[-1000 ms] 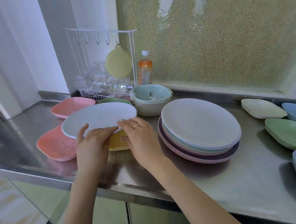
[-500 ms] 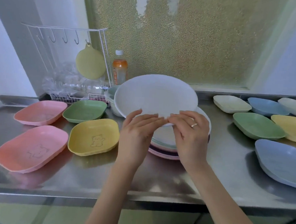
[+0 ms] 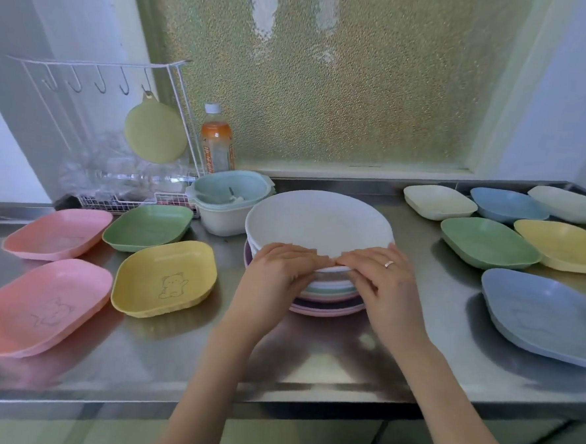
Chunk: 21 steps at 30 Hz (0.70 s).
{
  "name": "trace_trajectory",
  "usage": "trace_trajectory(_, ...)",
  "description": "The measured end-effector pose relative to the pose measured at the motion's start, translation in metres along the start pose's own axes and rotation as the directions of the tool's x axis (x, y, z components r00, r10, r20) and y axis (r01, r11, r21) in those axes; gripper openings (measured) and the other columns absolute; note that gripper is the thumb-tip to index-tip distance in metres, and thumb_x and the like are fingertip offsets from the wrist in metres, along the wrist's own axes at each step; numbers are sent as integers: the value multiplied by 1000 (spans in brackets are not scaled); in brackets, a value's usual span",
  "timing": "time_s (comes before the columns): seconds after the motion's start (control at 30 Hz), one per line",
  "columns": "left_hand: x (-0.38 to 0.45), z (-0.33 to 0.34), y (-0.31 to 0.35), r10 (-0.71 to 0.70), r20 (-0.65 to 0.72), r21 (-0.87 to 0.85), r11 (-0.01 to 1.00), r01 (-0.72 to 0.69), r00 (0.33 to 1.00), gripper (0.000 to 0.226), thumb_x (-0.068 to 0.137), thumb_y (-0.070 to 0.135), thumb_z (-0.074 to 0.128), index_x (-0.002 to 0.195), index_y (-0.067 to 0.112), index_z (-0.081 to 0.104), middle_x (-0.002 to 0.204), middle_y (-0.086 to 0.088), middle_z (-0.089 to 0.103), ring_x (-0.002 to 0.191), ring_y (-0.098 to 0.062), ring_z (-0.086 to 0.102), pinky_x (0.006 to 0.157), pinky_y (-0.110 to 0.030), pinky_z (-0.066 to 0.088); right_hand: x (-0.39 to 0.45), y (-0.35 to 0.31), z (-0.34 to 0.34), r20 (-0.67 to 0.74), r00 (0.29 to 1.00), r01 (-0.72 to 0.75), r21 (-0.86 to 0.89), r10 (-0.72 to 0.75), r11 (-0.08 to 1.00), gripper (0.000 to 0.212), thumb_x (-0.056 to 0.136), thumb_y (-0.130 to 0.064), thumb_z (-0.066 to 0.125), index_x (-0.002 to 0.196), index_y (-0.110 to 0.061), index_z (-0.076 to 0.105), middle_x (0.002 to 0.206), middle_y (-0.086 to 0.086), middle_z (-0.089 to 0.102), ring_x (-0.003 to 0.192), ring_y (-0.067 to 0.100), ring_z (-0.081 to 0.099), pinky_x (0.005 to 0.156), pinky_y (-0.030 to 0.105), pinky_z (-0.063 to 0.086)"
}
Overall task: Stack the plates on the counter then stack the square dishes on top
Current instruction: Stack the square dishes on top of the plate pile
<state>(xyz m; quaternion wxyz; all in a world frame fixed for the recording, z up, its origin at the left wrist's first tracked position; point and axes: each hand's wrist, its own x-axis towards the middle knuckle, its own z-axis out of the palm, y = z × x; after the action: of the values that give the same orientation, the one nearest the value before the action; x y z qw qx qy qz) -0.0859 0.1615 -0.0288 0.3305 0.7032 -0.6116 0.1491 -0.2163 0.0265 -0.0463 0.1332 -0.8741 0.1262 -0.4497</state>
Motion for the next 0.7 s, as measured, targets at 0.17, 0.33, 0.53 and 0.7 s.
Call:
trace_trajectory(0.17,-4,-9,9,-316,-185,-465,862,200,931,27,93,33,49,99,25,73,104,18,68,114,2,55,97,-17,40,6,12,-10,158,987,-10,67,-1,998,35,92,-48,39,102,-34,69,101,-17,70,99,5,60,101,32,32)
trace_trajectory(0.33,12,-12,-13,-717,-199,-580,636,509,668,29,96,19,46,122,17,60,108,10,64,97,4,55,76,-8,37,12,16,-14,19,924,-349,448,382,823,34,100,-34,34,117,-25,63,119,-13,63,115,-3,52,99,15,36)
trace_trajectory(0.53,24,-2,-26,-805,-31,-719,430,546,593,49,87,-1,39,131,16,51,118,5,56,109,-14,51,77,-17,40,31,30,8,242,686,-690,516,686,507,44,97,-30,42,140,-23,40,141,-9,44,127,7,40,108,28,28)
trace_trajectory(0.7,25,-2,-25,-820,-40,-719,421,553,572,50,88,-2,38,135,15,48,118,6,52,109,-13,48,83,-20,37,30,27,13,200,683,-667,563,702,489,38,93,-19,42,130,-26,49,119,-11,54,113,11,50,90,27,36)
